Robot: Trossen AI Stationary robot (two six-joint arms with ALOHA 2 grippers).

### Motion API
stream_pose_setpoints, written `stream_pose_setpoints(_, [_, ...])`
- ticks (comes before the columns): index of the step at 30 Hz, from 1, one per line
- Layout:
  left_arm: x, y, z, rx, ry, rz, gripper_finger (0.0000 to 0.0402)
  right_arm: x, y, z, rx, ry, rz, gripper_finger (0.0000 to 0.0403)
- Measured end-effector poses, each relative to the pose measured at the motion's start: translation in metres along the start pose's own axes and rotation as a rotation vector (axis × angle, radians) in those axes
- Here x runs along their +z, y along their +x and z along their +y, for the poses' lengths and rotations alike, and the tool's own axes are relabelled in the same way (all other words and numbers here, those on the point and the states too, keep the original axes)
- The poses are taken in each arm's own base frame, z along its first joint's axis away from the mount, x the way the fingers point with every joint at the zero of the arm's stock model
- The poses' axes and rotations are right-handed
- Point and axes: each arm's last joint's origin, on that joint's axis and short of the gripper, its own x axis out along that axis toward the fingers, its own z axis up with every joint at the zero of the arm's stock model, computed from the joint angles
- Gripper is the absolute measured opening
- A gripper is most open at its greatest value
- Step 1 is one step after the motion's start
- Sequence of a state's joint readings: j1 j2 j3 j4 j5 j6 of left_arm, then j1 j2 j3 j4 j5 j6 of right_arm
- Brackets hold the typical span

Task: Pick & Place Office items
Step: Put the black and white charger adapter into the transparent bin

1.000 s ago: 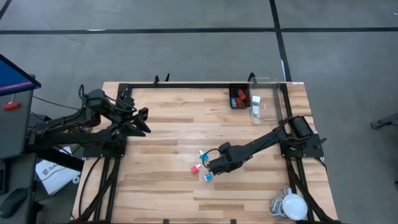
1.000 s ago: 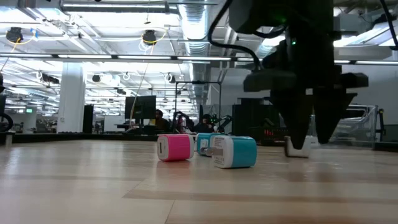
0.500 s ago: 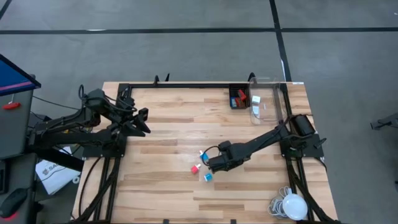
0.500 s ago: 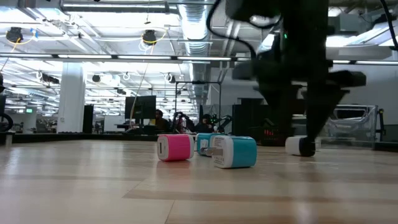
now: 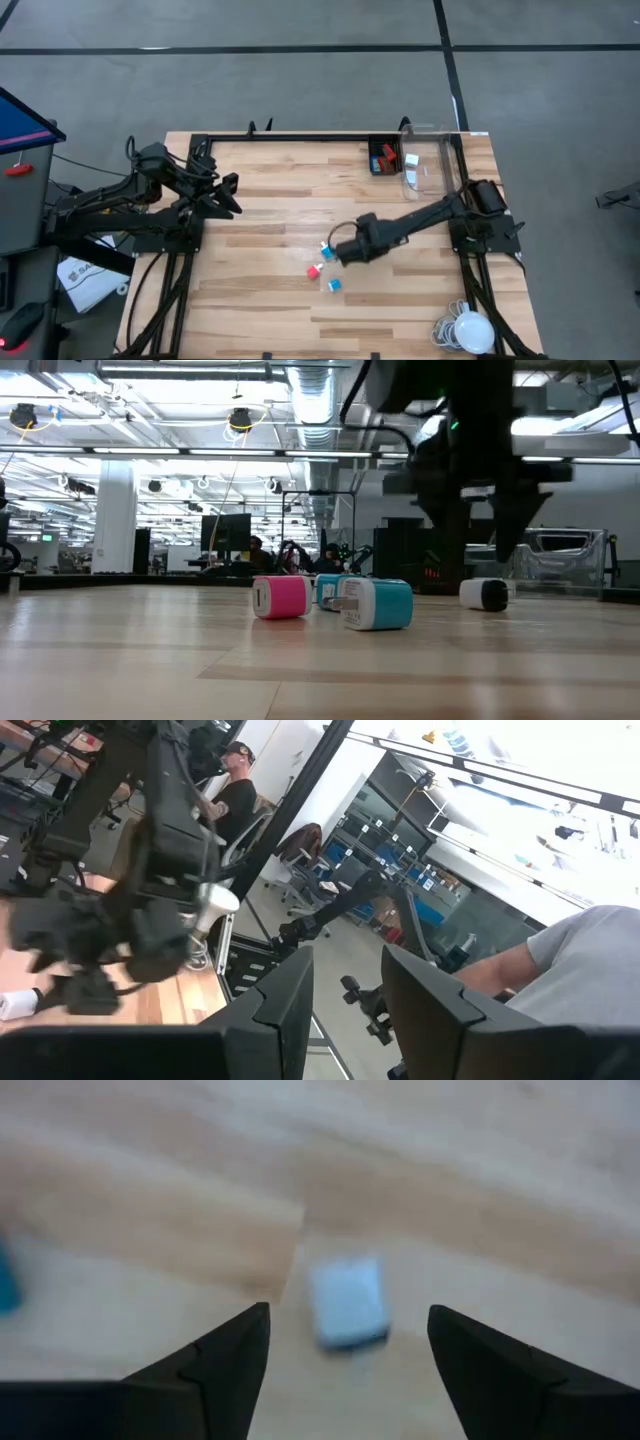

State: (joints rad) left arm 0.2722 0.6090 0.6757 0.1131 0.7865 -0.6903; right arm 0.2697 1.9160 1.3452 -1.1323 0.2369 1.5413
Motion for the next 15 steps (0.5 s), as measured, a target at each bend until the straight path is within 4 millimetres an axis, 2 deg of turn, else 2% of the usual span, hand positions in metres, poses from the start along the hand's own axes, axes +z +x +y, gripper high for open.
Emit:
stream_pose_setpoints(5, [0.000,0.000,0.000,0.000,-0.007,0.000,0.0117,0.020,0.015,-0.002,0.003,-0.036,0.033,0.0266])
stream_pose_setpoints(9, [0.000,0.000,0.000,-0.001,-0.024,-0.001,0.0117,0.024,0.022,-0.001,0.040,-0.059,0.059,0.0266])
stream_pose_setpoints(15, [0.000,-0.001,-0.001,-0.005,-0.021,-0.003,0.0117,0.023,0.022,-0.001,0.035,-0.104,0.059,0.0266])
